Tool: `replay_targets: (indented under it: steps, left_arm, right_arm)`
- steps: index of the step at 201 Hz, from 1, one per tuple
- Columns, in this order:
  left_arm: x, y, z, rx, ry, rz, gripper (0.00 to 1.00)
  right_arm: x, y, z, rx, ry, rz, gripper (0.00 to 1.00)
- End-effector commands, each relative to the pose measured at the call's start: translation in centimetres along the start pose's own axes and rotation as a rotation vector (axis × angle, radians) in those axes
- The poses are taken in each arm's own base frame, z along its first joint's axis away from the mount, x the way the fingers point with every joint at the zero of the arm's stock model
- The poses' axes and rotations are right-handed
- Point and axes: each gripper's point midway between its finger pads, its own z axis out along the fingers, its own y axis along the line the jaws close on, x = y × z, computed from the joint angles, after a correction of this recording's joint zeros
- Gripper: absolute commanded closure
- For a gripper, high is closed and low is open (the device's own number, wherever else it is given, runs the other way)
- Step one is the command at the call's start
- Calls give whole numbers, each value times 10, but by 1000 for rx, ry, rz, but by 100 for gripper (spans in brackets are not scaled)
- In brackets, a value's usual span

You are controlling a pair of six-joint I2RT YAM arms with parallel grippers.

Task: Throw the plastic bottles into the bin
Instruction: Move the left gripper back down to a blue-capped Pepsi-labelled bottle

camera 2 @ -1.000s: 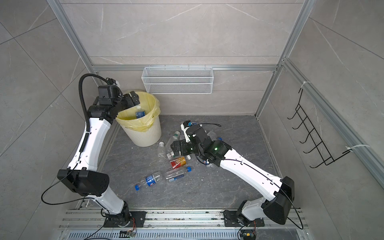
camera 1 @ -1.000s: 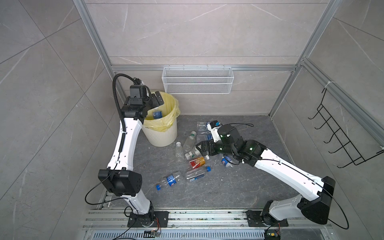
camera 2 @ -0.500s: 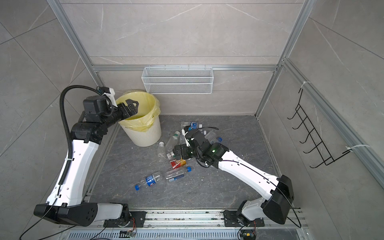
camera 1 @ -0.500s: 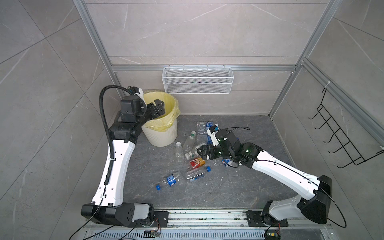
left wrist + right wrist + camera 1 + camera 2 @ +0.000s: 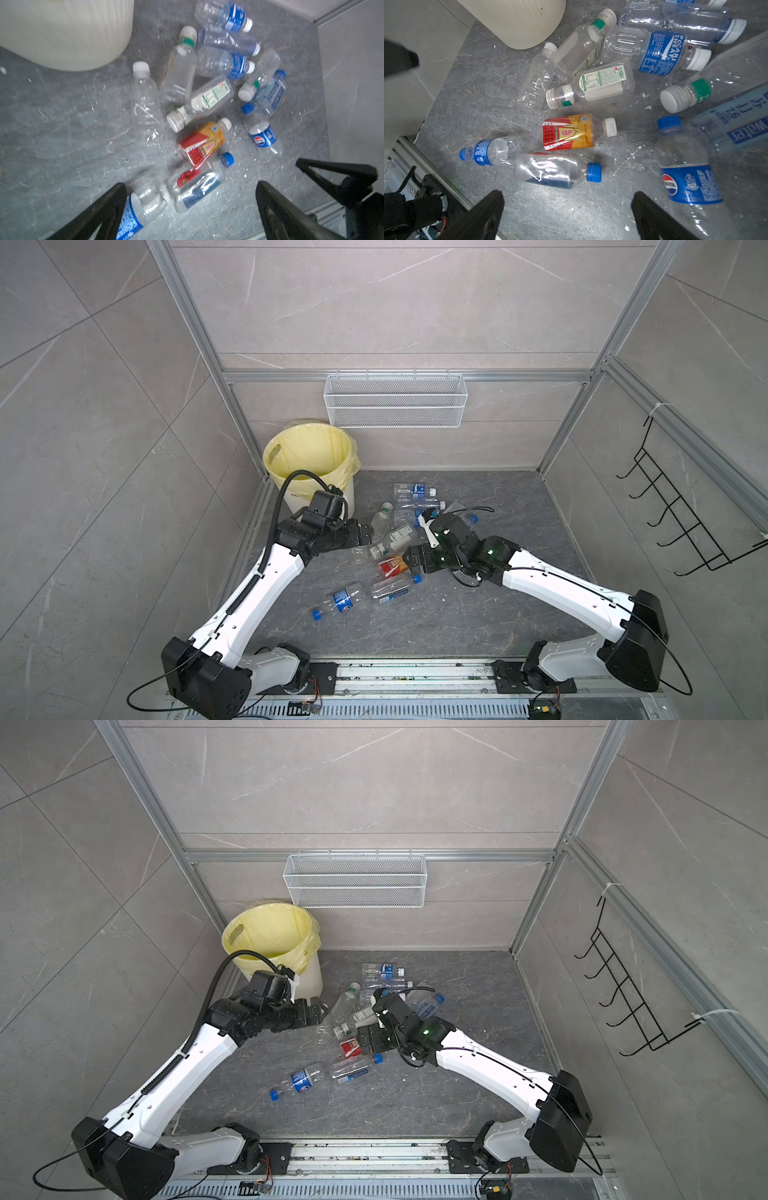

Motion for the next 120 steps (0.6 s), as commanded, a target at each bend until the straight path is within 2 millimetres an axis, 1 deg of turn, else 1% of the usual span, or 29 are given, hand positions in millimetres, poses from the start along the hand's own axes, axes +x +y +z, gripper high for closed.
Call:
replay_targets:
  steps: [1,20,35,48,73,103,120]
  left_arm:
    - [34,20,5,-67,60,-75,0]
    - [63,37,16,-95,110,-137,0]
    - [84,46,27,-100,162,-186,0]
    - [99,49,33,-101,209,-213,0]
    - [110,54,34,-109,237,-214,0]
    - [126,70,33,-189,300,-187,0]
    - [134,74,37,-198,329,-185,0]
  right_arm:
    - [1,-3,-6,11,-26,11,0]
    - [5,-6,-3,19,-17,9,0]
    - [7,-7,0,24,-11,9,0]
    - [10,-7,2,25,-1,7,0]
    - [11,-8,5,26,5,8,0]
    - [13,-10,6,31,6,12,0]
    - [15,-11,7,33,10,12,0]
